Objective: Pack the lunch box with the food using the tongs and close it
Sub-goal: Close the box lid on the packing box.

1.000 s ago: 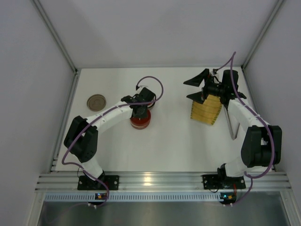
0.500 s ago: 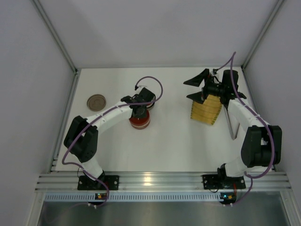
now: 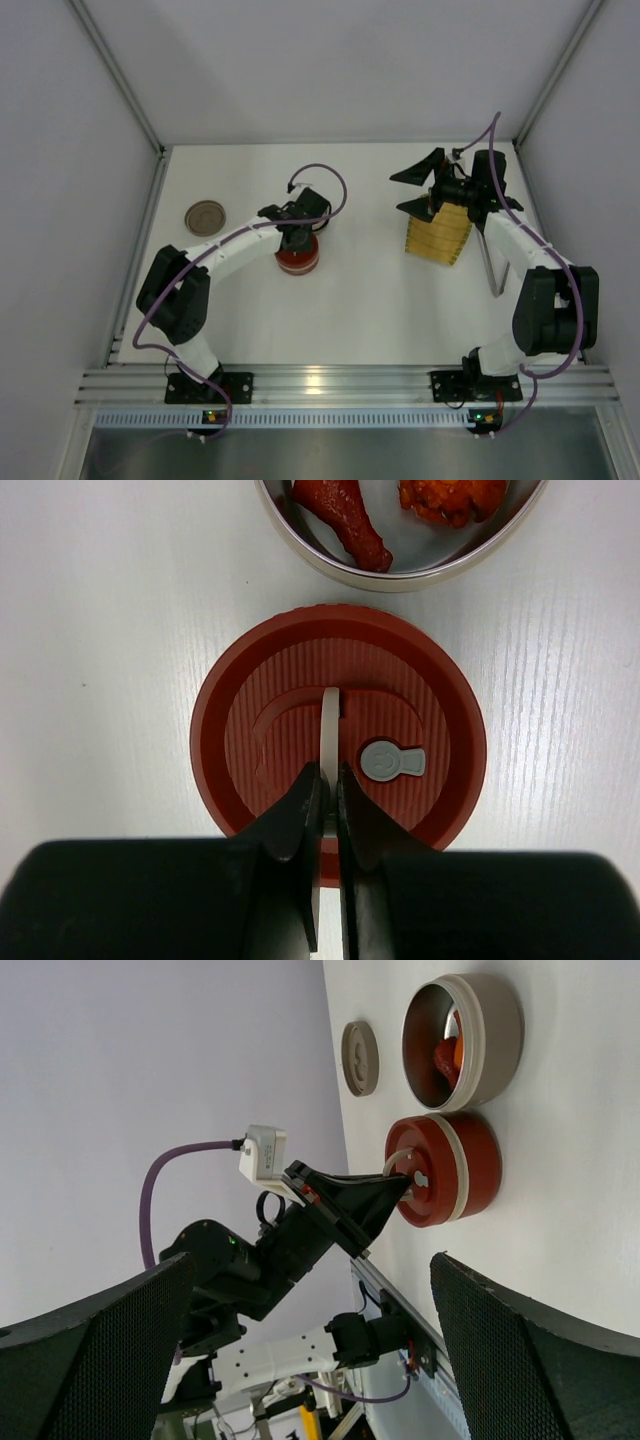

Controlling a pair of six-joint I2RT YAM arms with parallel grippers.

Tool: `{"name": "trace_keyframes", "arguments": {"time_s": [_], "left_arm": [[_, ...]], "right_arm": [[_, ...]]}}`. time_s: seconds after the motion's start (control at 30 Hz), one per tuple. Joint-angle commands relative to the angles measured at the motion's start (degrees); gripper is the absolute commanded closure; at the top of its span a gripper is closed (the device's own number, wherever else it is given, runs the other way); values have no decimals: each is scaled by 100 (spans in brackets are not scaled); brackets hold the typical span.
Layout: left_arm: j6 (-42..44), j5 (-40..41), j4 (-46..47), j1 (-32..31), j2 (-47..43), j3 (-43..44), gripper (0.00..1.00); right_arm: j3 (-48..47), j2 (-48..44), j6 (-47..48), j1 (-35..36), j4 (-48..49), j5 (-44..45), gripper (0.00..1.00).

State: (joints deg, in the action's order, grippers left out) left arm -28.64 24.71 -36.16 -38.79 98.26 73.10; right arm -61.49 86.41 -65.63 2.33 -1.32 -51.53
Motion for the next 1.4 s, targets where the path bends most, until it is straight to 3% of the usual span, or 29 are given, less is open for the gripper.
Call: {"name": "trace_keyframes", "arguments": {"time_s": [0.0,0.43,0.63,0.8,0.83,0.93,1.1,1.17,1.27,1.37], "left_arm": [[-62,-19,101,-24,88,-77,100],[43,-203,267,-24,106,-331,100],[999,-929,470,-24,-105,-630,100],[2413,-2143,453,20,-403,-911,100],[2634,-2694,417,38,-508,-955,100],[3626,-3155,294,38,-693,-1148,100],[5972,-4543,-574,82,-562,-1333,100],[7333,-4886,-1443,90,-327,-1360,100],[8650,-4915,-2217,90,-62,-1553,100],[9393,-4555,-2351,90,1,-1913,100]], "right_arm": [[-38,-63,50,-110,317,-15,1],[-64,-45,50,-110,326,-50,0],[-73,-19,120,-136,378,-120,1],[-82,-1,190,-136,492,-261,1],[-82,-1,208,-136,501,-279,1],[-73,-19,287,-145,537,-340,1],[-73,-45,357,-162,615,-419,1],[-64,-72,384,-162,642,-437,1],[-56,-89,410,-162,660,-437,1],[-56,-142,480,-162,616,-437,1]]}}
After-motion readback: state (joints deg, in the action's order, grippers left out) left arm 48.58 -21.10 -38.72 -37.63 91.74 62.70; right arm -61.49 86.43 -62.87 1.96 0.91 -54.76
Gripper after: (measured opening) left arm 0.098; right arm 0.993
